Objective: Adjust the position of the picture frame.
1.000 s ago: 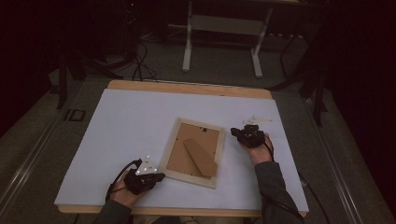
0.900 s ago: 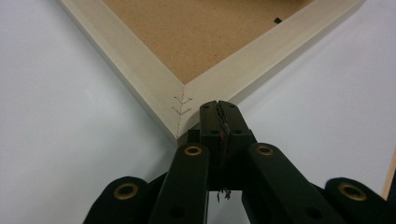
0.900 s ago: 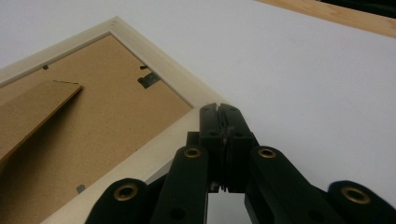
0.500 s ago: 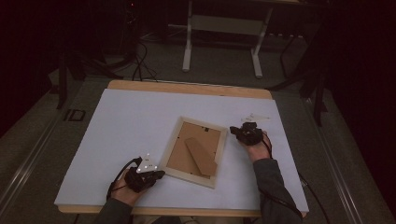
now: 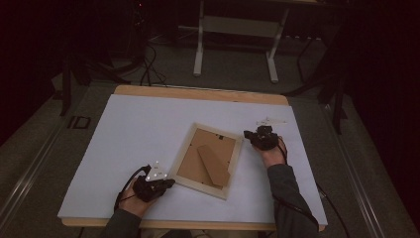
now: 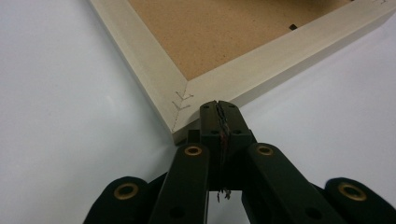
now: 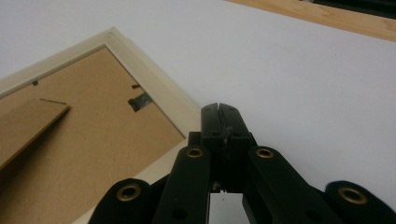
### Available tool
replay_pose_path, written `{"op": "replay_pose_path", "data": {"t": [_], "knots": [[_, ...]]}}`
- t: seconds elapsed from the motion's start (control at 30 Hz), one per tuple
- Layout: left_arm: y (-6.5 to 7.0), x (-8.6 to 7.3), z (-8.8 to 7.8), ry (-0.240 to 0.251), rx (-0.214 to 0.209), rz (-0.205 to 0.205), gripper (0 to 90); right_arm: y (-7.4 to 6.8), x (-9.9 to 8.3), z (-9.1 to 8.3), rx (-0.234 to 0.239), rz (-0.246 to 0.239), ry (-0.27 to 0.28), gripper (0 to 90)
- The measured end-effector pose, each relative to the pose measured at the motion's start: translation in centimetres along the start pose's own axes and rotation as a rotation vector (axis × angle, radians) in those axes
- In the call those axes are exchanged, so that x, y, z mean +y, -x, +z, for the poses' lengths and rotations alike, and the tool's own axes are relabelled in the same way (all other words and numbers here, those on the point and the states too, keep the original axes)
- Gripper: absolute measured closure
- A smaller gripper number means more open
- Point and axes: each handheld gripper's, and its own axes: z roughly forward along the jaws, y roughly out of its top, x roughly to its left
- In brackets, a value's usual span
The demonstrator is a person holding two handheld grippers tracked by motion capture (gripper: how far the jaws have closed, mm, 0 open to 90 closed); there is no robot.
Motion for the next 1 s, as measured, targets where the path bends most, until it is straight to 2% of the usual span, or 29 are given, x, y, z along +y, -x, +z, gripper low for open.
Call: {"op": "replay_pose_path", "data": {"t": [0.2,0.6,1.0], "knots": [[-0.2,0.0,0.2,0.001,0.007,-0.018,90.0,0.4,0.2,0.5,-0.007,0.002,-0.008,89.8],[-0.5,0.3,0.6,-0.009,0.02,-0.026,90.0,1.1,0.5,1.3,-0.013,0.02,-0.018,89.9],[-0.3,0.8,0.9,-0.007,0.028,-0.024,90.0,1.9,-0.2,2.8,-0.03,0.046,-0.074,89.9]]}}
